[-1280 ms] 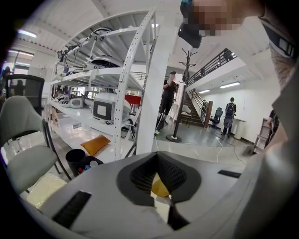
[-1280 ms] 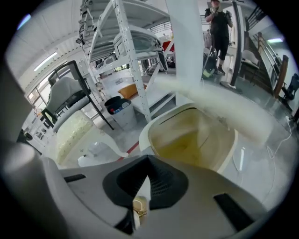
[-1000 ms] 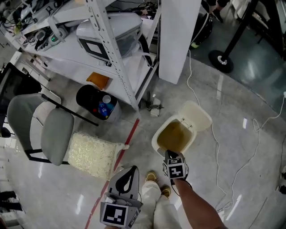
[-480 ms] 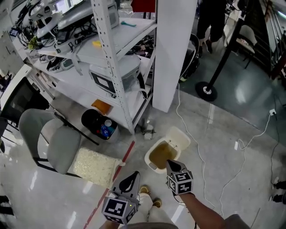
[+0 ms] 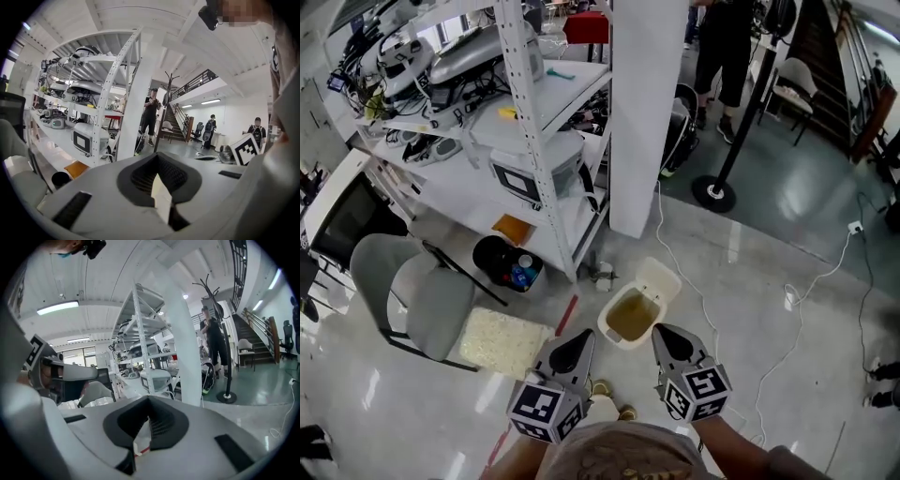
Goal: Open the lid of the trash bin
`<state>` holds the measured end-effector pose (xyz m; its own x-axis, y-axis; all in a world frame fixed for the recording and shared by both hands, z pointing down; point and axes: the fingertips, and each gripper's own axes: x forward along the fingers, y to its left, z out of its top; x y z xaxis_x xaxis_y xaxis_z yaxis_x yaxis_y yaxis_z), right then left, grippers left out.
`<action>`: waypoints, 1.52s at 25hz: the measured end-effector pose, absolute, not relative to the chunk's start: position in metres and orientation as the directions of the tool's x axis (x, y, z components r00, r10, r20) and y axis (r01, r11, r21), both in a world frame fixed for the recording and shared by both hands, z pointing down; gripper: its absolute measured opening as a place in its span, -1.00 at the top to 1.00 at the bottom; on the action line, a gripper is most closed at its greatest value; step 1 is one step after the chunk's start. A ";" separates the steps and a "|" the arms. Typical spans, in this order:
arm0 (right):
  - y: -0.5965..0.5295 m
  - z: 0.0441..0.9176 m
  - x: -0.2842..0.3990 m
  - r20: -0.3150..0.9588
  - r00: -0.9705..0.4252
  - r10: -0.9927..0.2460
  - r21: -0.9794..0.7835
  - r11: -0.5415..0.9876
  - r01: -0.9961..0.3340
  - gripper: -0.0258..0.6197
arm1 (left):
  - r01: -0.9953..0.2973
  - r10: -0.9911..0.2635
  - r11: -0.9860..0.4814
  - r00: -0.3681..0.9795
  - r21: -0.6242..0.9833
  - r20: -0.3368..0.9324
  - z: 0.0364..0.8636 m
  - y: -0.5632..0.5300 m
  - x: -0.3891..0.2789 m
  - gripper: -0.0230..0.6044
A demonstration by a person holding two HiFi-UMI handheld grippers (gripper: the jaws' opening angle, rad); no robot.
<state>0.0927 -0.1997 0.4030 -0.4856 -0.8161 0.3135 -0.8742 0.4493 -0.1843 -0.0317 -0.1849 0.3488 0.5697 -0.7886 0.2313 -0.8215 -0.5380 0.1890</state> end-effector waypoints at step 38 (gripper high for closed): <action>-0.184 0.323 0.109 0.134 -0.408 -0.903 -0.168 0.385 -0.907 0.83 | -0.809 -0.797 -0.582 0.587 0.079 0.141 0.306 -0.175 -0.005 0.95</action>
<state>0.1086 -0.1843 0.3226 -0.4081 -0.9031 0.1337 -0.9074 0.3852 -0.1681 -0.0054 -0.1754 0.3060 0.5868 -0.7974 0.1408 -0.8095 -0.5818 0.0793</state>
